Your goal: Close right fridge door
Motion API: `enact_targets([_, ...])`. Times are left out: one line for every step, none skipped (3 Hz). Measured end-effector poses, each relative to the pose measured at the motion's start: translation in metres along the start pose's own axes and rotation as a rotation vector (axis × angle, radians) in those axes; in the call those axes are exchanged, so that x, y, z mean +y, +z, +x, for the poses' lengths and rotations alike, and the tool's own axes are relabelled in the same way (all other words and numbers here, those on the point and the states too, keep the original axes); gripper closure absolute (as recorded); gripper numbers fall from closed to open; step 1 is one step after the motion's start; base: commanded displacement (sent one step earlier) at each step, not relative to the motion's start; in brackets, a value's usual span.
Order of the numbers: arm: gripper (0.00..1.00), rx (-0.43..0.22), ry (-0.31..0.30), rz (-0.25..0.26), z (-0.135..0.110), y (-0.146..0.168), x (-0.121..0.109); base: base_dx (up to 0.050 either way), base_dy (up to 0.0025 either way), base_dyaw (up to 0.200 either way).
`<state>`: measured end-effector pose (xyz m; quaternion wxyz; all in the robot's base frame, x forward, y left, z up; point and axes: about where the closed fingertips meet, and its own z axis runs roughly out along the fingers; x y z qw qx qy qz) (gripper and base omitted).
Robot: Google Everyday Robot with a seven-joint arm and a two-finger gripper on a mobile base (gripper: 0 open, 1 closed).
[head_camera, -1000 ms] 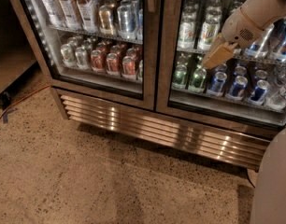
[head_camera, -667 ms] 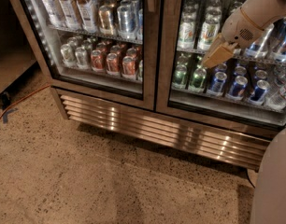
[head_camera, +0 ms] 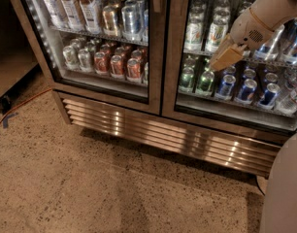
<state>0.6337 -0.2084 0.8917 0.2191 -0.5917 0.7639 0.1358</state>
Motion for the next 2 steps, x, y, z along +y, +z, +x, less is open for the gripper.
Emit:
enact_targets([0.12,0.000,0.000,0.000,0.0000,0.0000,0.0000,0.000,0.00000,0.000])
enact_targets([0.00,0.000,0.000,0.000,0.0000,0.0000,0.0000,0.000,0.00000,0.000])
